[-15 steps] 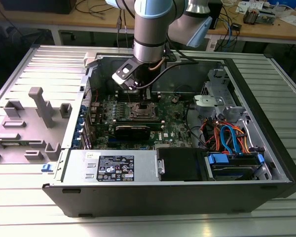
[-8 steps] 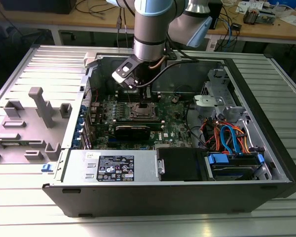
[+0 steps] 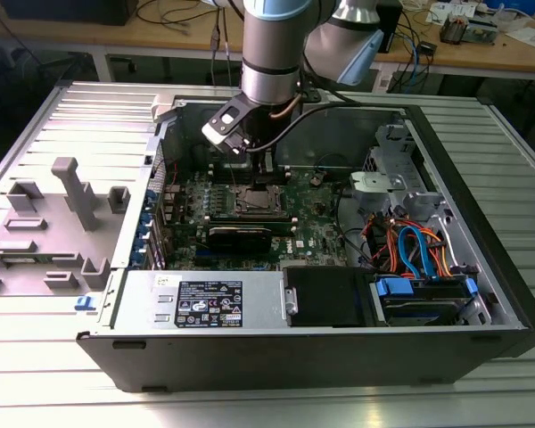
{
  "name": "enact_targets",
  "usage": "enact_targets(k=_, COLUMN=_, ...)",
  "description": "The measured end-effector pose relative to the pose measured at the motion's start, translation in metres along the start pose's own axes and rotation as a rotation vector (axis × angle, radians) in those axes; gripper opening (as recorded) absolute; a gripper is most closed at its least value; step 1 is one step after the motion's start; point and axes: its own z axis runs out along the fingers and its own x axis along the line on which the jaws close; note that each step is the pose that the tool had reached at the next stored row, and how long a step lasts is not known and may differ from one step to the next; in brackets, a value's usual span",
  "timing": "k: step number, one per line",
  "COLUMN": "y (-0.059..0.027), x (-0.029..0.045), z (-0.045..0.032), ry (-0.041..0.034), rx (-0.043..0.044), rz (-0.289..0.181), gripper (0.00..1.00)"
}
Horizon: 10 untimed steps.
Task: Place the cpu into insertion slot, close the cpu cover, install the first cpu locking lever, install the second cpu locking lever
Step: 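Install the first cpu locking lever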
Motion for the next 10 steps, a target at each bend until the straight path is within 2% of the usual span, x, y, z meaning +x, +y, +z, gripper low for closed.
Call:
enact_targets(k=6, y=-0.0002, x=-0.0002, z=-0.0048, ry=0.0013, rx=0.0001, rz=0.000, gripper=0.11)
enact_targets(k=10, y=-0.0004, x=-0.0004, z=-0.0108, ry=0.0016, rx=0.0004, rz=0.000, gripper=0.11)
